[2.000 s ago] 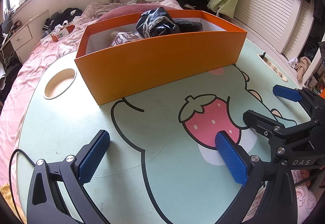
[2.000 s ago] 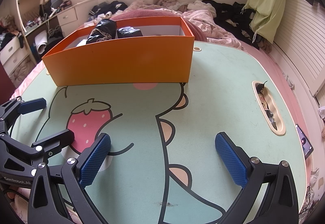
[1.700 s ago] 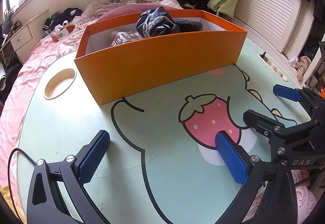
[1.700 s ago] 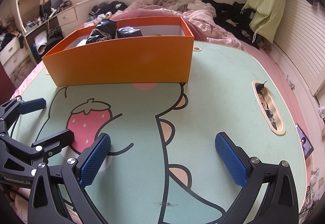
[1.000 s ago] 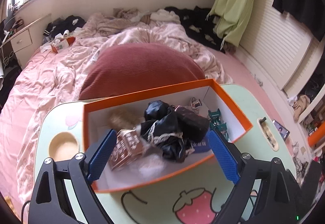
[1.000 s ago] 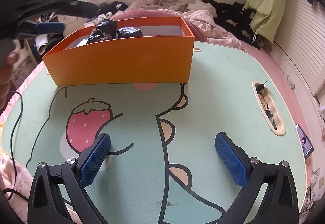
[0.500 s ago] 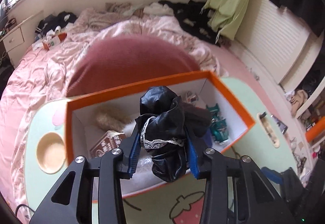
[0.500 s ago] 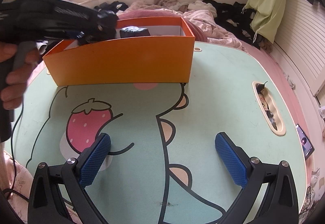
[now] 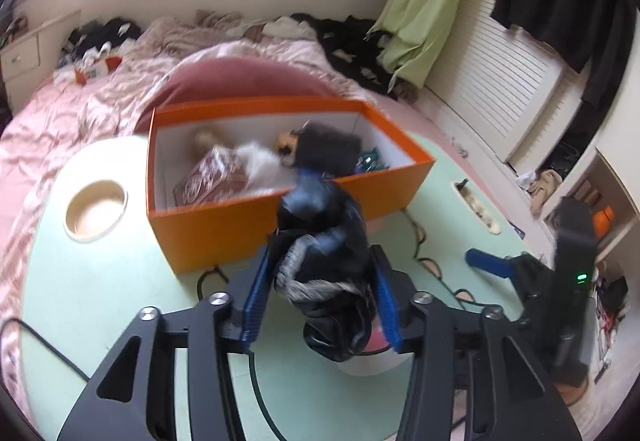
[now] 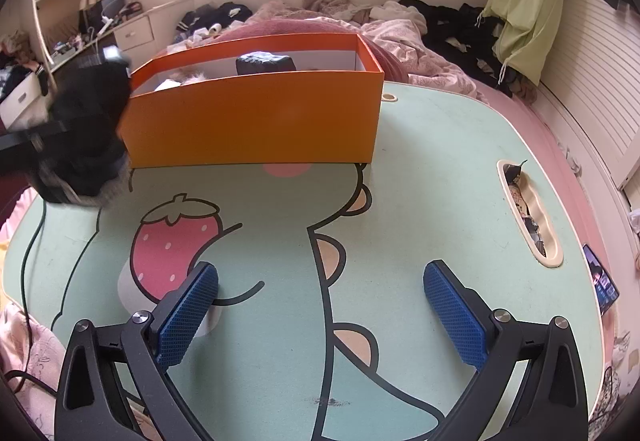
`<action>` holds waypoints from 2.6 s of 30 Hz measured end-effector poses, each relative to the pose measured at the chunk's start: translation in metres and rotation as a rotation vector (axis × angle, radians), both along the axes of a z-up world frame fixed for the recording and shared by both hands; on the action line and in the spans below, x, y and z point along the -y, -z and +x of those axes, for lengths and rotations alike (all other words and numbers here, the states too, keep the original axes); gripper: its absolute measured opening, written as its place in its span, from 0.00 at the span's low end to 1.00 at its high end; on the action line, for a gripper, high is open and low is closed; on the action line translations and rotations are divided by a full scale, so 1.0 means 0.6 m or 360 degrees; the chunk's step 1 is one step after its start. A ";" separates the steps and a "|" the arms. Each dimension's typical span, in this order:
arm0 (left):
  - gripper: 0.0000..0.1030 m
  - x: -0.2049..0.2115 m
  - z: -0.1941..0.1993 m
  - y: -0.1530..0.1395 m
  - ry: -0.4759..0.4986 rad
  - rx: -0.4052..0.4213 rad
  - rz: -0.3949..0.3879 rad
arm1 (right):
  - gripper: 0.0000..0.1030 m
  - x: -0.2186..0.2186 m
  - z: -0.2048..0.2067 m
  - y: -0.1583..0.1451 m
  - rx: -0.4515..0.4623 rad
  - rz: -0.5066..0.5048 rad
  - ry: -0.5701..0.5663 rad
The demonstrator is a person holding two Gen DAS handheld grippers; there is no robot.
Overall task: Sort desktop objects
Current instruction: 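Lower the black bag onto the table and open the left tool, then reach into the orange box and grasp the black-and-red case with the right tool, then lower the black-and-red case onto the table and open the right tool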
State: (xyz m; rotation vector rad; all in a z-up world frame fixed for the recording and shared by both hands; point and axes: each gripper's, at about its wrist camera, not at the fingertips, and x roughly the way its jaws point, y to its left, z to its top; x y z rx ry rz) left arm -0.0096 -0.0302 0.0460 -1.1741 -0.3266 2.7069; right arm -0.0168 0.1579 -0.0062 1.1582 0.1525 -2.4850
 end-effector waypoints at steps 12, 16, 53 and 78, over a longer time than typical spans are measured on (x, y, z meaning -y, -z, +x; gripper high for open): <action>0.80 0.001 0.062 0.057 -0.0020 0.0072 -0.0178 | 1.00 -0.002 0.002 -0.003 0.0001 0.0000 0.0000; 0.82 -0.014 0.060 0.063 -0.0023 0.0081 -0.0279 | 1.00 -0.003 0.003 -0.004 0.0001 -0.0002 0.0000; 1.00 -0.014 0.064 0.082 -0.0046 0.0072 -0.0389 | 0.27 0.159 -0.227 -0.072 0.0148 0.0022 -0.0326; 1.00 -0.013 0.065 0.083 -0.0045 0.0070 -0.0391 | 0.26 0.027 -0.031 -0.033 0.0132 -0.0199 -0.0283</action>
